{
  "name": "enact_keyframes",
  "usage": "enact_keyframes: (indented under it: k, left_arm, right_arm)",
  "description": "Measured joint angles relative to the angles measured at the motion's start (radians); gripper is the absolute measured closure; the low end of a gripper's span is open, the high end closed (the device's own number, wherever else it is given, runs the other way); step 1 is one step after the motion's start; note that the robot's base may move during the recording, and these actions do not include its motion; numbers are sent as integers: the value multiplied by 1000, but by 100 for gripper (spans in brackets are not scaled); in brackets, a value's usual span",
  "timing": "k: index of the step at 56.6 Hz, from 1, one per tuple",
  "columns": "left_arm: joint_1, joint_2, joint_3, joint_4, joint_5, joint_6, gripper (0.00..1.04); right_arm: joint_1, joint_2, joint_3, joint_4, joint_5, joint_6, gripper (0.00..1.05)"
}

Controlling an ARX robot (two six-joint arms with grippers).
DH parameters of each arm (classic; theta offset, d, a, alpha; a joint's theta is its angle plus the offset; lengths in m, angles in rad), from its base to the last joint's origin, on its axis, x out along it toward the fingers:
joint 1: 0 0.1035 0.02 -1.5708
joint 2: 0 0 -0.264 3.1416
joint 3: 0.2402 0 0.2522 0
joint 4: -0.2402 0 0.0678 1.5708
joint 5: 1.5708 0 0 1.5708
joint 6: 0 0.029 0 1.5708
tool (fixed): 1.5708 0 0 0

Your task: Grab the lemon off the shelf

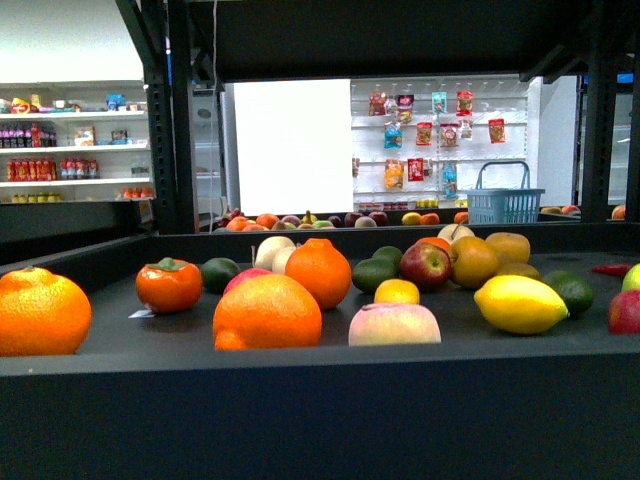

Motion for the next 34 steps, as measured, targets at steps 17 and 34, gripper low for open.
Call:
enact_keyframes:
  k: [17, 34]
  left_arm:
    - [0, 0, 0, 0, 0, 0, 8]
    - [0, 0, 0, 0, 0, 0, 8]
  right_arm:
    - [0, 0, 0, 0, 0, 0, 7]
    - [0, 0, 0, 0, 0, 0, 7]
